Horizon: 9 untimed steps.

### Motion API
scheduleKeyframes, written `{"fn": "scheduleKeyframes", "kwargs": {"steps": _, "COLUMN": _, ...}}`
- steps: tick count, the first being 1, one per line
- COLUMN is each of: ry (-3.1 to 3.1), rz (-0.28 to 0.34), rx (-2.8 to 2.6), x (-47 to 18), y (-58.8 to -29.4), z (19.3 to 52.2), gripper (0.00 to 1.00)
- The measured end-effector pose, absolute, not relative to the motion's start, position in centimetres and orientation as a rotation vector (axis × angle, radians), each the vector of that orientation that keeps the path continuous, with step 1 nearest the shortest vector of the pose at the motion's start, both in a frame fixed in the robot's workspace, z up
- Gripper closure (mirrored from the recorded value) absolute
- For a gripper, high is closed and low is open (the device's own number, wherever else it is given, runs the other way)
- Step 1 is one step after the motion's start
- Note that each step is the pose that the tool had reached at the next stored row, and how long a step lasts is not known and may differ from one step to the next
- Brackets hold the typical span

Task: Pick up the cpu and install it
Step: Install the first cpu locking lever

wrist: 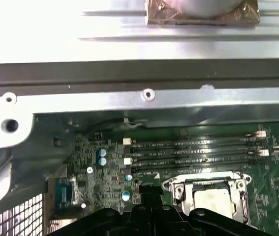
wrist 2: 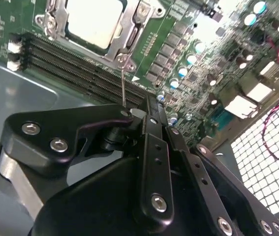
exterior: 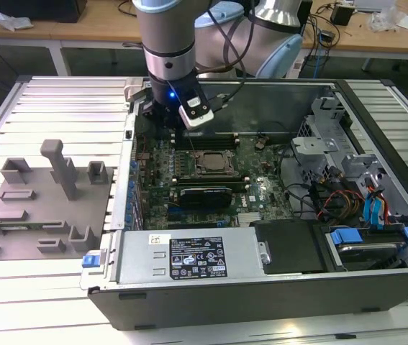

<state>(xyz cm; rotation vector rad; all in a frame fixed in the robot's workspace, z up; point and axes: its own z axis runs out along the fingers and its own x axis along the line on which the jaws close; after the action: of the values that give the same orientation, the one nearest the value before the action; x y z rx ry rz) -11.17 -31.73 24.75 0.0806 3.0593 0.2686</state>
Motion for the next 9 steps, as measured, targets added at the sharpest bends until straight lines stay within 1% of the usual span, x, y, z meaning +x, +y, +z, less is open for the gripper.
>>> {"fn": "scheduleKeyframes", "kwargs": {"steps": 3, "ry": 3.058, "rz": 0.284, "rx": 0.081, "x": -10.8, "y": -31.7, "z": 24.7, "gripper": 0.89}}
{"fn": "scheduleKeyframes", "kwargs": {"steps": 9, "ry": 3.058, "rz": 0.285, "rx": 0.082, "x": -8.9, "y": -31.8, "z": 24.7, "gripper": 0.89}}
